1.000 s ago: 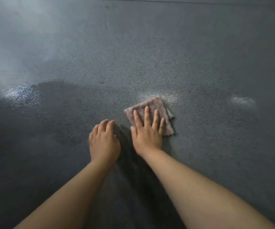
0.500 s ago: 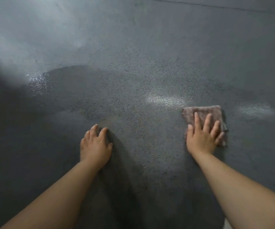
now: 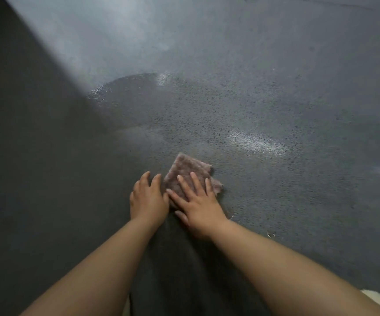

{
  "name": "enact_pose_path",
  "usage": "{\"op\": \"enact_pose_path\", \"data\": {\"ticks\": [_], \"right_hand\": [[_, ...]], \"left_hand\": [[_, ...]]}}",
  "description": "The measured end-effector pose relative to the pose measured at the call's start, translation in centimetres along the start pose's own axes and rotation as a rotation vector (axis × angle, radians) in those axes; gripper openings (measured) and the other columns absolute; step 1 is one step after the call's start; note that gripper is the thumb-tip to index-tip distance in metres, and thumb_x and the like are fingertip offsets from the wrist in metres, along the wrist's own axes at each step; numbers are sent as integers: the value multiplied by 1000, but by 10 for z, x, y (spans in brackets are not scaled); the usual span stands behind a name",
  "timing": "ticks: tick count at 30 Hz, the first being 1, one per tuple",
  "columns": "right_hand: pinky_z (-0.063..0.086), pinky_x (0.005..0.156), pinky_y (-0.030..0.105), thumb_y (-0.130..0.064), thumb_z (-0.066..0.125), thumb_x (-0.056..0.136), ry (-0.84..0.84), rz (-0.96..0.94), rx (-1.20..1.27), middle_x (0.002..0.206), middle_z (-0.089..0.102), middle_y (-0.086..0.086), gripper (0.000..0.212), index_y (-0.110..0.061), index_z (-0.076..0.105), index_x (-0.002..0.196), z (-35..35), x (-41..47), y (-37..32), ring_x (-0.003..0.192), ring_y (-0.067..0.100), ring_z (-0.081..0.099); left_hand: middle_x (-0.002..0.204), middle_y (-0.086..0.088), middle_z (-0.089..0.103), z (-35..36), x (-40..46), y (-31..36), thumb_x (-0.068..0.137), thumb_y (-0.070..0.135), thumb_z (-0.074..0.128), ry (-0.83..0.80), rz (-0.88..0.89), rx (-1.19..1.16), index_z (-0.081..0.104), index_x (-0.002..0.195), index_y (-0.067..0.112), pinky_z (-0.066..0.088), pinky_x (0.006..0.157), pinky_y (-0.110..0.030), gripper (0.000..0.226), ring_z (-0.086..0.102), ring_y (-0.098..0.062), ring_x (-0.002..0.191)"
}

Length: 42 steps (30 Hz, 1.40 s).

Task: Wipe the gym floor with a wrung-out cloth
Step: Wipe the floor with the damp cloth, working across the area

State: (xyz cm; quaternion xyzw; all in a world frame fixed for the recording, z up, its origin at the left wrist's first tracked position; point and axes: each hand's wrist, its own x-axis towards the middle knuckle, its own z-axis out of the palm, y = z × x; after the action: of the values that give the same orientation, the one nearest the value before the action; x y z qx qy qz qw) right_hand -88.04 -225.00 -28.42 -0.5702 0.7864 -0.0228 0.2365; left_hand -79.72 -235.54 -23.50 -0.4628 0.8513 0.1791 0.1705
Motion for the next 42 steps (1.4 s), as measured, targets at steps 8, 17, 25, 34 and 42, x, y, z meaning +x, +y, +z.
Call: {"op": "enact_pose_path", "data": {"ticks": [8, 17, 25, 34, 42], "right_hand": [[-7, 113, 54, -51, 21, 99, 97, 544, -33, 158, -14, 3, 56, -42, -3, 148, -30, -16, 108, 145, 32, -14], [-10, 110, 60, -51, 25, 98, 136, 730, 171, 157, -18, 8, 63, -34, -6, 150, -34, 31, 49, 141, 40, -20], [3, 118, 47, -33, 40, 98, 13, -38, 243, 159, 12, 2, 48, -27, 35, 146, -35, 45, -6, 147, 24, 5], [23, 111, 46, -13, 47, 95, 453, 430, 329, 149, 33, 16, 40, -5, 49, 133, -42, 35, 29, 137, 36, 25], [1, 116, 45, -36, 36, 98, 278, 509, 223, 159, 3, 14, 57, -16, 21, 150, -35, 48, 22, 144, 33, 6]], "left_hand": [[158, -2, 6, 13, -4, 3, 97, 36, 46, -64, -7, -20, 20, 150, 23, 15, 114, -38, 60, 9, -24, 143], [146, -2, 40, 14, 8, -11, 97, 19, 41, 114, 45, -112, 37, 143, 22, 31, 103, -33, 46, 39, -25, 126], [136, -23, 46, 12, 34, -14, 88, 8, 37, 442, -47, -483, 49, 132, -1, 29, 105, -37, 46, 42, -40, 124], [153, -11, -28, 30, 45, 36, 98, 54, 22, -55, 198, 208, -14, 150, 23, -14, 113, -48, 70, -25, -36, 140], [155, 0, -26, 4, 103, 38, 96, 58, 22, -54, 325, 278, -13, 148, 36, -18, 109, -54, 66, -27, -29, 140]]}}
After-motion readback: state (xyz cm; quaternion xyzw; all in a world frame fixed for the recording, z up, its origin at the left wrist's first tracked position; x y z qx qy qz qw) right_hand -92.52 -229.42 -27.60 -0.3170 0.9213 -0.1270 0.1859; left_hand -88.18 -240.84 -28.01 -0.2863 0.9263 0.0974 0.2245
